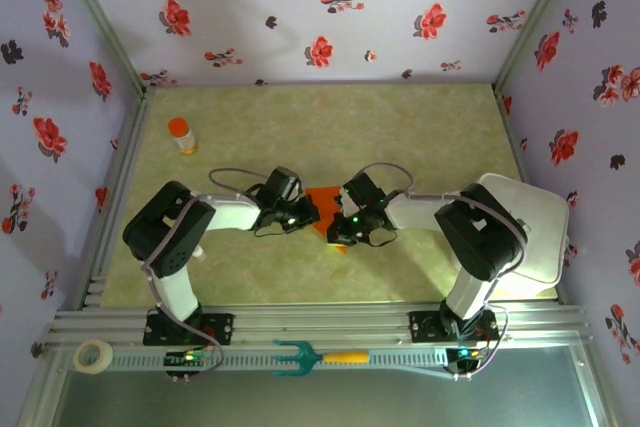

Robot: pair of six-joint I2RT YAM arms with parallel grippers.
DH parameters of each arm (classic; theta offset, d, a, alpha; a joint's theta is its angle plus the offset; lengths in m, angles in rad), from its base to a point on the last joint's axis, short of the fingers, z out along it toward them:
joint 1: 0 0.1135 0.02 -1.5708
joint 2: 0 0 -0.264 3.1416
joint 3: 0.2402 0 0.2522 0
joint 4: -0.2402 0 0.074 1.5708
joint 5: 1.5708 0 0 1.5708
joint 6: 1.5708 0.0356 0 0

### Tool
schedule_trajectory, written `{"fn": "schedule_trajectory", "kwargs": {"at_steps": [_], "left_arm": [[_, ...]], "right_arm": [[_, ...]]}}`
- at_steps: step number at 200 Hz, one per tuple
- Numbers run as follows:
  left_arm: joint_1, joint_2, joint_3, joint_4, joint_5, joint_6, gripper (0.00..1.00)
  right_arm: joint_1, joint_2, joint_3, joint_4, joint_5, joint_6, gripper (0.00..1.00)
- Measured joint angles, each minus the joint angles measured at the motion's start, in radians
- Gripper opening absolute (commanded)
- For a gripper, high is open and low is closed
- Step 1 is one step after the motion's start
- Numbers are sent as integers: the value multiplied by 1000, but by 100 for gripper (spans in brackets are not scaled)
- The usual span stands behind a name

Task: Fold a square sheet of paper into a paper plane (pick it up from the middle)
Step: Third fold the triangle at the center of the table.

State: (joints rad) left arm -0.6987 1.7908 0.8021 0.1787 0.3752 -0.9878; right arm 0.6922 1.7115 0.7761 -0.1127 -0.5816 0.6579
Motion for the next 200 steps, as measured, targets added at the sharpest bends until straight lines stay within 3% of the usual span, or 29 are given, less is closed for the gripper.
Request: {"fn": "schedule_trajectory", "kwargs": {"at_steps": [135, 174, 200], "left_arm": [[5, 12, -5, 33, 23, -6, 0], [-23, -2, -28, 69, -21, -68, 0], [-65, -18, -41, 79, -82, -115, 0]], "right_arm": [[-46, -219, -262, 111, -20, 77, 6], [-64, -327, -235, 41, 60, 72, 14], [-66, -302, -155, -25, 126, 39, 27]]}}
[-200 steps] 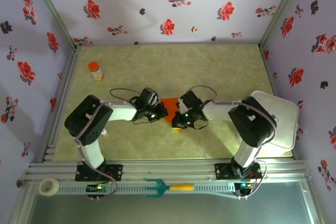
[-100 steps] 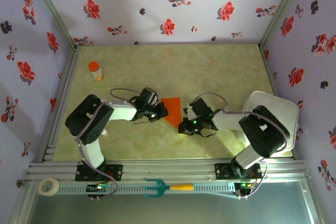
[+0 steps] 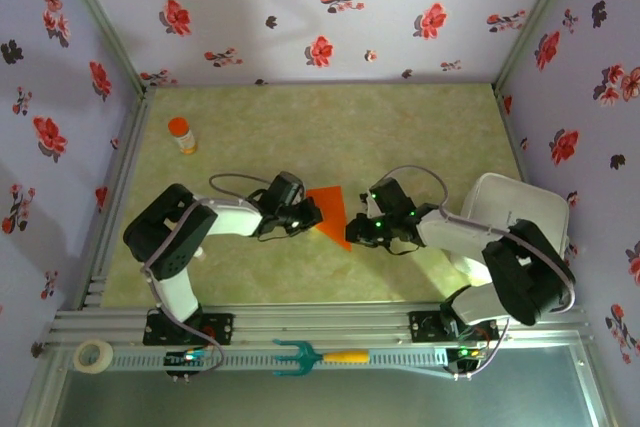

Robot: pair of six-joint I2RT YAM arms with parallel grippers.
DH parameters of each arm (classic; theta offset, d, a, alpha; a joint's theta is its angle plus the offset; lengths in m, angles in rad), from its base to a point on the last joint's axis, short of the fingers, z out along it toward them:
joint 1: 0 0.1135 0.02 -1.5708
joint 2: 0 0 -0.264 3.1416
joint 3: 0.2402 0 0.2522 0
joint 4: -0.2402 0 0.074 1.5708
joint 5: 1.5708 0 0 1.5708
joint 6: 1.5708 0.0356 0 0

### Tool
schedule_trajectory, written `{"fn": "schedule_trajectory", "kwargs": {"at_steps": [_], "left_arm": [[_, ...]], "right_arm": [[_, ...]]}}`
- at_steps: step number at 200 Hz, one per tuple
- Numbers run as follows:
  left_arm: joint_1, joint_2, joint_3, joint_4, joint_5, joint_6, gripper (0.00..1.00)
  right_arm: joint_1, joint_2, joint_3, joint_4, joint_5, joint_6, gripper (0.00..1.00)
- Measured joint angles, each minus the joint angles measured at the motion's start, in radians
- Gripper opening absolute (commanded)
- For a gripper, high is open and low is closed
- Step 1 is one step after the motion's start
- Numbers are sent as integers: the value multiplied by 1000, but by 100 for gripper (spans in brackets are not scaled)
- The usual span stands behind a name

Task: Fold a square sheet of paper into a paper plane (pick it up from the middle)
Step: Third fold the triangle at the center of the table.

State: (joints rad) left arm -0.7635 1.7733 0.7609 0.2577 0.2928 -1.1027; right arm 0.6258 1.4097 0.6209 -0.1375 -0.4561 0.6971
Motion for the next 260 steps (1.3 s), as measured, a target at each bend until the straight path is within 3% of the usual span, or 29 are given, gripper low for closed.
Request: {"fn": "schedule_trajectory", "kwargs": {"at_steps": [19, 48, 63, 134, 173, 197, 232, 260], "left_arm": [[-25, -18, -8, -13, -41, -15, 0], [-33, -82, -33, -74, -100, -17, 13], [-30, -120, -35, -103, -119, -6, 20], [5, -181, -23, -181, -135, 50, 25], [47, -182, -37, -169, -99, 58, 27], [66, -182, -44, -154, -64, 58, 26], [76, -180, -63, -74, 9, 48, 1], [74, -157, -73, -3, 54, 38, 0]], "right_arm": [[0, 25, 35, -23, 37, -16, 34], [0, 64, 79, -68, 95, -39, 37], [0, 79, 99, -80, 111, -48, 37], [0, 165, 143, -59, 92, -54, 34], [0, 174, 143, -44, 86, -51, 25], [-1, 175, 143, -38, 78, -51, 20], [-5, 177, 143, -30, 71, -51, 18], [-6, 184, 143, -20, 67, -51, 15]]}}
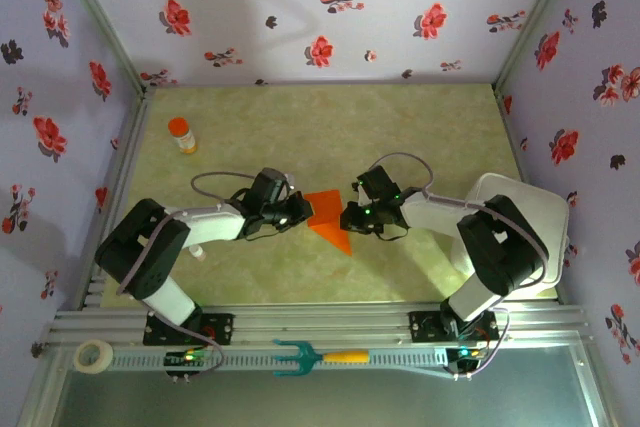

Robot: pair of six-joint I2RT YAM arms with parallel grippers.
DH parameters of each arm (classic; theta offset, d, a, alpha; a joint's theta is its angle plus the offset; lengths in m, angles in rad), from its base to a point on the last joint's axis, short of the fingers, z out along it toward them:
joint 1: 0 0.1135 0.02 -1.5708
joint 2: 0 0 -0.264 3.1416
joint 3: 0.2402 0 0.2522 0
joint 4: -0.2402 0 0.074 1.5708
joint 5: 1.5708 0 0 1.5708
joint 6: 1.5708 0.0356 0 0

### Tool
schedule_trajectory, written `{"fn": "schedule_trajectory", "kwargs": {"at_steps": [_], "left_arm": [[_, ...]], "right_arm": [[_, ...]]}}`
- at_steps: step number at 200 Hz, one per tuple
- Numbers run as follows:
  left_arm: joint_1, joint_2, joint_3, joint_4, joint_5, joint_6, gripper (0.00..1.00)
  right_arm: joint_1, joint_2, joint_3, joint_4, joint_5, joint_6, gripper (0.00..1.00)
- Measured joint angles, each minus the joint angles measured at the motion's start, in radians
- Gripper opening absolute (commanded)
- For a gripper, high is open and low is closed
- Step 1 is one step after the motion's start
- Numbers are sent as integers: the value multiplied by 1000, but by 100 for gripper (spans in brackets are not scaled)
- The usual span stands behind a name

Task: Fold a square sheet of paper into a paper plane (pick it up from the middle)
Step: Third fold the triangle at the center of the table.

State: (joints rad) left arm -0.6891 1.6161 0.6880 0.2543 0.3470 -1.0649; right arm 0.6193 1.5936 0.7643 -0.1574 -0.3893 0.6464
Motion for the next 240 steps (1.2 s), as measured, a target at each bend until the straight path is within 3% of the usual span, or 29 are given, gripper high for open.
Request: {"fn": "schedule_trajectory", "kwargs": {"at_steps": [42, 57, 107, 146, 240], "left_arm": [[0, 29, -6, 35, 13, -10, 5], [0, 29, -6, 38, 11, -11, 21], [8, -5, -8, 0, -25, -14, 45], [34, -10, -8, -10, -25, -13, 52], [63, 45, 30, -15, 14, -13, 54]], "right_arm": [[-8, 3, 0, 4, -10, 0, 9], [-17, 2, 0, 5, -16, 0, 8], [-41, -10, -23, 47, -64, 0, 7], [-68, -31, -63, 108, -110, 16, 6], [-102, -72, -105, 163, -160, 38, 6]]}}
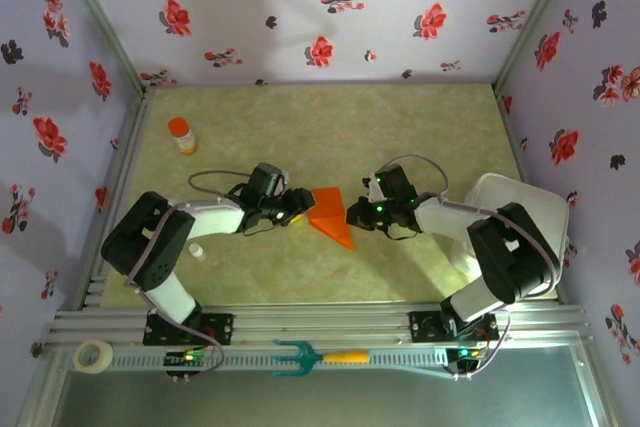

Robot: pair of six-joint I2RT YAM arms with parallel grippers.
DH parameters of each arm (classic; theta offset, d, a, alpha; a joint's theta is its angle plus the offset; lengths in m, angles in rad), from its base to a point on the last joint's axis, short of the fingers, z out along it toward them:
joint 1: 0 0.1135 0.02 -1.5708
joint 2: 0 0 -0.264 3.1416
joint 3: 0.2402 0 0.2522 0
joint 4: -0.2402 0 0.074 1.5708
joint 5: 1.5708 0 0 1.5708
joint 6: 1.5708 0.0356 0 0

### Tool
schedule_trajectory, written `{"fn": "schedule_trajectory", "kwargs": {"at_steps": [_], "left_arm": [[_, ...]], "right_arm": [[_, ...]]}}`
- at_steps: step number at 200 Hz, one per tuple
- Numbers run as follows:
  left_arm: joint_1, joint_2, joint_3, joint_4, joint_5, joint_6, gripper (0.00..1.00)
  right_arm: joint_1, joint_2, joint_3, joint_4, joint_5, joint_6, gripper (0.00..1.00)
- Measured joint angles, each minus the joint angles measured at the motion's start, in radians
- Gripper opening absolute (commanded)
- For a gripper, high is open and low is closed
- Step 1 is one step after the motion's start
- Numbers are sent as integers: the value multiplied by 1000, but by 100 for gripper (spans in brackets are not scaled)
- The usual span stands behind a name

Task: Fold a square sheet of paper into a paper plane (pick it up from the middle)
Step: Third fold the triangle at the center of the table.

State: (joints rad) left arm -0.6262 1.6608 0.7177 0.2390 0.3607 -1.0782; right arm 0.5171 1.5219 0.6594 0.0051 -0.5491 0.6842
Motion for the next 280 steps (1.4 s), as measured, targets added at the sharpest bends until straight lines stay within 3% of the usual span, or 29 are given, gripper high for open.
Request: {"fn": "schedule_trajectory", "kwargs": {"at_steps": [69, 109, 132, 160, 182, 206, 239, 261, 280], "left_arm": [[6, 42, 27, 16, 20, 0, 48], [7, 77, 53, 41, 42, -5, 38], [9, 88, 55, 58, 52, -12, 26], [10, 92, 55, 82, 59, -27, 7], [10, 92, 51, 106, 55, -39, 0], [10, 73, 30, 106, 26, -42, 0], [8, -5, 3, 67, -39, -42, 0], [2, -47, -2, 49, -80, -42, 0], [-5, -55, -2, 39, -97, -42, 9]], "right_arm": [[-14, -15, -28, 30, -9, 8, 6], [-16, -17, -38, 37, -9, 8, 7], [-20, -17, -40, 40, -9, 8, 8], [-22, -18, -40, 39, -7, 7, 22], [-22, -40, -39, -13, 30, -8, 33], [-22, -99, -38, -74, 110, -32, 35], [-3, -213, -67, -69, 243, -84, 31], [57, -261, -115, -31, 333, -152, 32], [140, -282, -153, 13, 417, -230, 34]]}}
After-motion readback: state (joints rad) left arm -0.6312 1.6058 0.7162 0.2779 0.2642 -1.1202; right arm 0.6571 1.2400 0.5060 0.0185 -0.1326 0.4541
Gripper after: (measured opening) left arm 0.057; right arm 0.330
